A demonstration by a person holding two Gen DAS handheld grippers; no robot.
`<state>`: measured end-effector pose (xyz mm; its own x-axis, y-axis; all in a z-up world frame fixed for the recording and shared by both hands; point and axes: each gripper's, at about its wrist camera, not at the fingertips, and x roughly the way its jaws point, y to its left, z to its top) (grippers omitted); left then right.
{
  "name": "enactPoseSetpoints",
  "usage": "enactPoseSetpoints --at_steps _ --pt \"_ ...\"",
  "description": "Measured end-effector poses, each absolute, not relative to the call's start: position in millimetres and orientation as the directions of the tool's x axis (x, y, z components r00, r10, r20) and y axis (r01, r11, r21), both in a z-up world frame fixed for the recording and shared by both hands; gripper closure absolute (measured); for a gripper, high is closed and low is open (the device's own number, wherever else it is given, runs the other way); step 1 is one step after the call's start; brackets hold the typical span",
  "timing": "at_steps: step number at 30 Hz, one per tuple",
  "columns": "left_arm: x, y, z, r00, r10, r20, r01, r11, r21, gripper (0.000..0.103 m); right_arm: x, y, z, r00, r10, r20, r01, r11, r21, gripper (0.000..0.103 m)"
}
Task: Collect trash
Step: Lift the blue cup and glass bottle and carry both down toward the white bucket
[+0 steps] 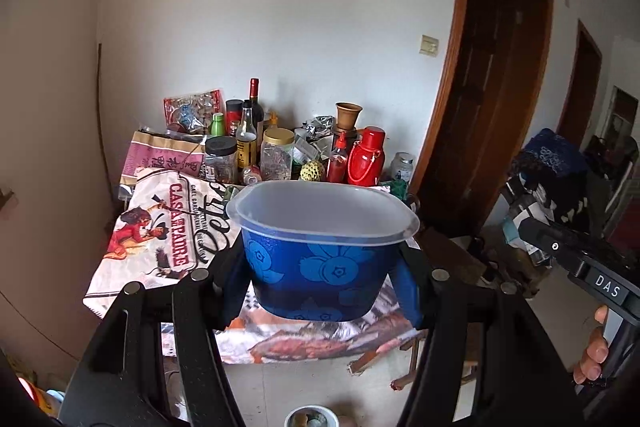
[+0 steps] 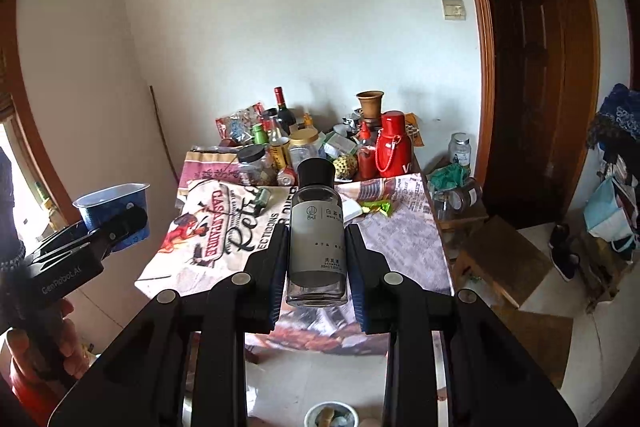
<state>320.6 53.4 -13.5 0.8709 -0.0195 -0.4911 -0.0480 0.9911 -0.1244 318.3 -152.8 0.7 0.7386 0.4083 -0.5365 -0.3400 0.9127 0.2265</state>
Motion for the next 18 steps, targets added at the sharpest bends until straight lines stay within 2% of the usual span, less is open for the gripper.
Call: enactPoseSetpoints --at_steps 9,18 --pt "223 71 -19 0.862 -0.051 -0.505 -0.003 0.994 -0.106 0.042 237 -130 1 0.733 0.396 -0.553 -0.324 0.918 0.229 0.078" --pt "182 72 -39 0.826 -0.094 -0.555 0.018 0.990 -0.141 0.042 199 -122 -15 0.687 0.401 -0.606 -0.324 0.916 0.237 0.078"
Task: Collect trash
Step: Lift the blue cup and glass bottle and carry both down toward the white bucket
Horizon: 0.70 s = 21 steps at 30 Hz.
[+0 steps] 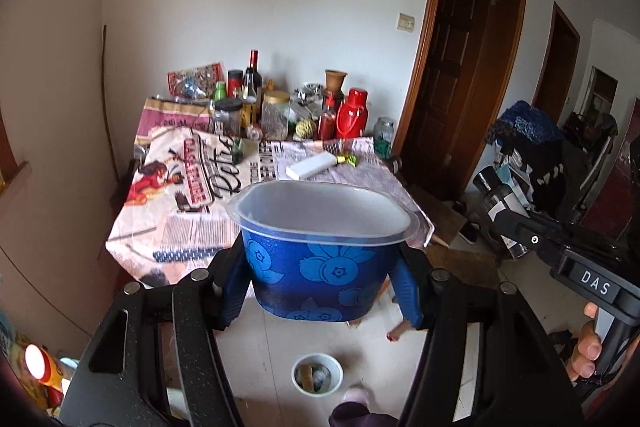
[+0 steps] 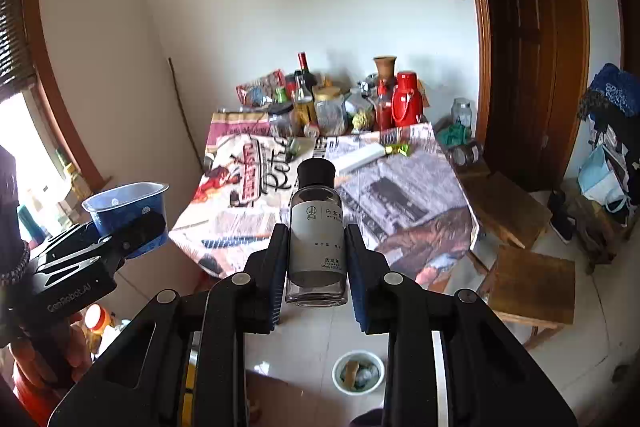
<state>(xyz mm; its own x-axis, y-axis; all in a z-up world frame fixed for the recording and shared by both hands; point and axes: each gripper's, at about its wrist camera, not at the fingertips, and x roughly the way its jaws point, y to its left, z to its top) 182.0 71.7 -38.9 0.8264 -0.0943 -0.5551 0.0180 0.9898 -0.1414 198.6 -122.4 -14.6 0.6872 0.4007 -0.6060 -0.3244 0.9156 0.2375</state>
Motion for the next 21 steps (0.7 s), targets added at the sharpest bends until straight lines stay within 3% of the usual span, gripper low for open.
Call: enactPoseSetpoints --at_steps 10,21 --pt "200 55 -85 0.760 -0.099 -0.643 -0.020 0.984 -0.175 0.042 217 -129 -64 0.603 0.405 -0.688 -0.323 0.912 0.254 0.078" --pt "245 36 -199 0.612 -0.067 -0.788 -0.083 0.985 -0.148 0.042 251 -140 -171 0.458 0.384 -0.801 -0.295 0.916 0.271 0.078"
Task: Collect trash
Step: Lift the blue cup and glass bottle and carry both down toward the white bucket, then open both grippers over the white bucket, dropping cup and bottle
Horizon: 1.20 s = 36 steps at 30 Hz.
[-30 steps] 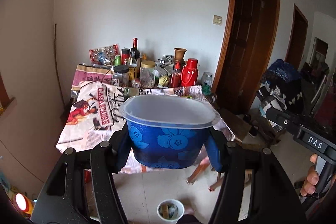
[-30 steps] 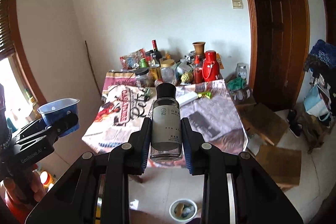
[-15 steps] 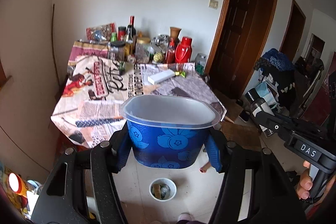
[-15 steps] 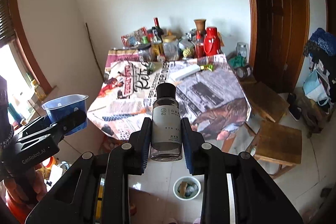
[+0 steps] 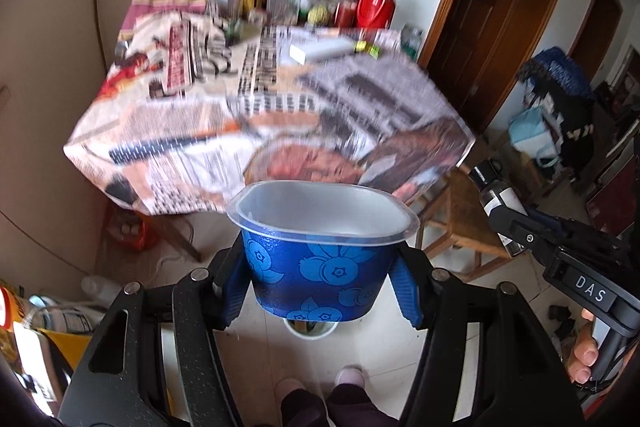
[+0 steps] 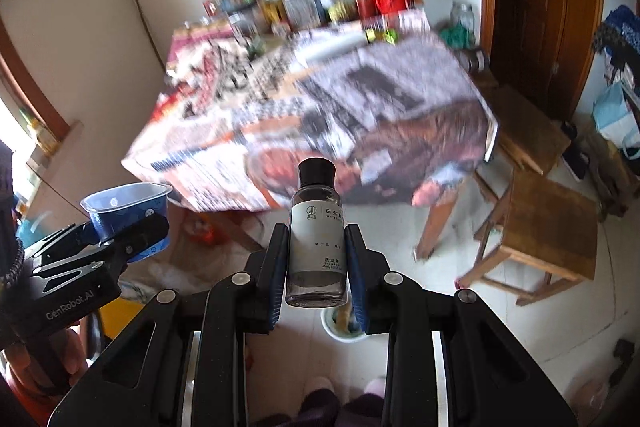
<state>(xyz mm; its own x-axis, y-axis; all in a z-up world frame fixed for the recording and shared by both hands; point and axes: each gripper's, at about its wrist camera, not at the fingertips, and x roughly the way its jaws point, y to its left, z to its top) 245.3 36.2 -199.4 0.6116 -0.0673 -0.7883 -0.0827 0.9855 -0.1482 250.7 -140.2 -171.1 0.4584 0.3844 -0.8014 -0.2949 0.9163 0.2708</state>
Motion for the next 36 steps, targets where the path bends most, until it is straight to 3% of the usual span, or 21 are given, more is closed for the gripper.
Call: enactPoseSetpoints --at_steps 10,19,20,21,22,23,32,36 --pt "253 30 -340 0.430 -0.069 -0.900 -0.169 0.973 -0.156 0.042 262 -136 -280 0.274 0.370 -0.888 -0.310 0.907 0.283 0.078" --pt "263 40 -438 0.311 -0.076 -0.948 -0.234 0.960 -0.153 0.042 272 -117 -366 0.153 0.412 -0.898 -0.349 0.873 0.341 0.077" --pt "264 39 -446 0.305 -0.076 -0.949 -0.232 0.961 -0.152 0.042 273 -116 -371 0.142 0.421 -0.896 -0.351 0.868 0.353 0.075" --pt "266 39 -454 0.298 -0.078 -0.951 -0.232 0.961 -0.151 0.042 276 -115 -377 0.130 0.429 -0.894 -0.348 0.864 0.363 0.066" --pt "267 39 -460 0.292 -0.081 -0.953 -0.233 0.961 -0.153 0.042 279 -115 -383 0.125 0.418 -0.900 -0.335 0.871 0.359 0.051" --pt "269 38 -468 0.282 -0.090 -0.955 -0.235 0.959 -0.159 0.042 281 -116 -388 0.124 0.401 -0.908 -0.327 0.880 0.344 0.045" --pt "290 25 -497 0.234 -0.215 -0.948 -0.233 0.934 -0.269 0.042 294 -147 -392 0.140 0.352 -0.926 -0.273 0.912 0.305 0.044" --pt "303 15 -505 0.176 -0.204 -0.963 -0.215 0.947 -0.240 0.033 295 -154 -381 0.163 0.329 -0.930 -0.275 0.920 0.277 0.044"
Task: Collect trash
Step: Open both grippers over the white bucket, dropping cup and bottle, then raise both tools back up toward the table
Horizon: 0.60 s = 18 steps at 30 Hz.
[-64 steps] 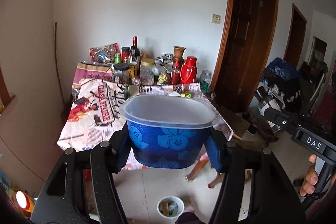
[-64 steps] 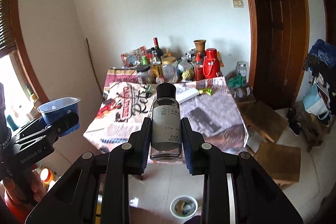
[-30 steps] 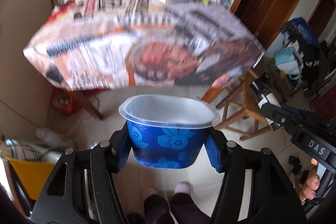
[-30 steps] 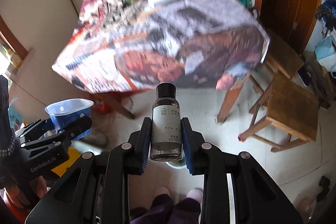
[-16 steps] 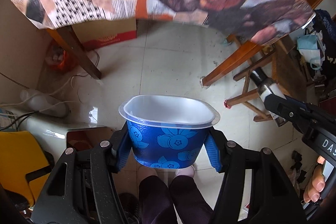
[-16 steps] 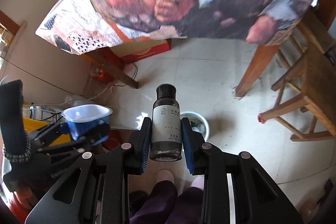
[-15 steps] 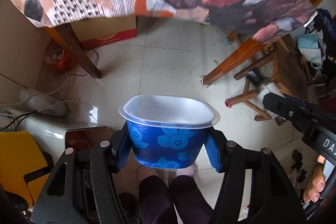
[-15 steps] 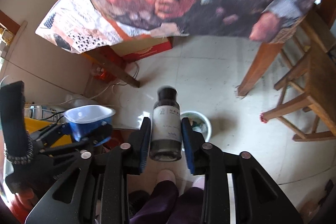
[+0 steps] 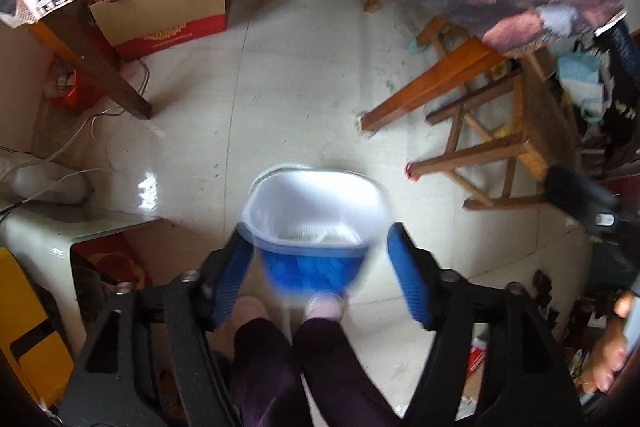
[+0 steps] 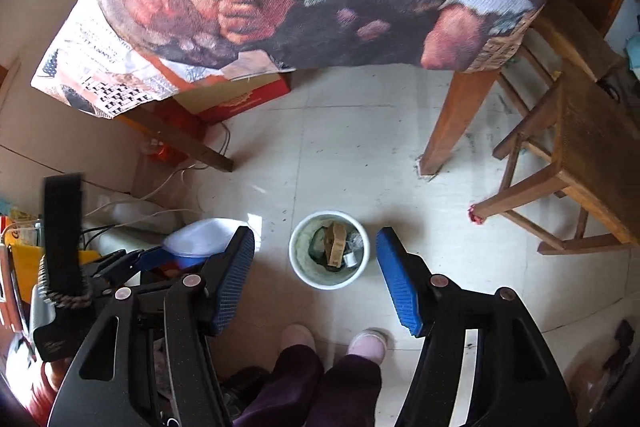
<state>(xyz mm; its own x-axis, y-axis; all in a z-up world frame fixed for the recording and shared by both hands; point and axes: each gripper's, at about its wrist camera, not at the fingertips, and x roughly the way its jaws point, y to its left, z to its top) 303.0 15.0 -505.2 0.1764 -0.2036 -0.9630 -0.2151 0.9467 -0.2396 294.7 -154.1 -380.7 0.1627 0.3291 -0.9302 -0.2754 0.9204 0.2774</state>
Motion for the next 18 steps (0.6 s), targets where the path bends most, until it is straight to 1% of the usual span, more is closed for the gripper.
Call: enactPoseSetpoints --at_steps 4,7,13,18 --pt "306 5 -502 0.154 -0.154 -0.976 -0.176 0.968 -0.181 0.033 296 -154 -370 0.174 0.327 -0.929 -0.284 0.920 0.271 0.044" --pt "304 4 -490 0.163 -0.140 -0.977 -0.159 0.973 -0.166 0.033 296 -150 -359 0.181 0.328 -0.927 -0.292 0.918 0.268 0.044" --pt "298 6 -436 0.222 -0.114 -0.969 -0.141 0.979 -0.147 0.033 292 -146 -319 0.214 0.330 -0.919 -0.302 0.917 0.259 0.044" --pt "292 12 -374 0.298 -0.097 -0.950 -0.139 0.980 -0.144 0.033 284 -142 -275 0.256 0.334 -0.907 -0.302 0.919 0.254 0.044"
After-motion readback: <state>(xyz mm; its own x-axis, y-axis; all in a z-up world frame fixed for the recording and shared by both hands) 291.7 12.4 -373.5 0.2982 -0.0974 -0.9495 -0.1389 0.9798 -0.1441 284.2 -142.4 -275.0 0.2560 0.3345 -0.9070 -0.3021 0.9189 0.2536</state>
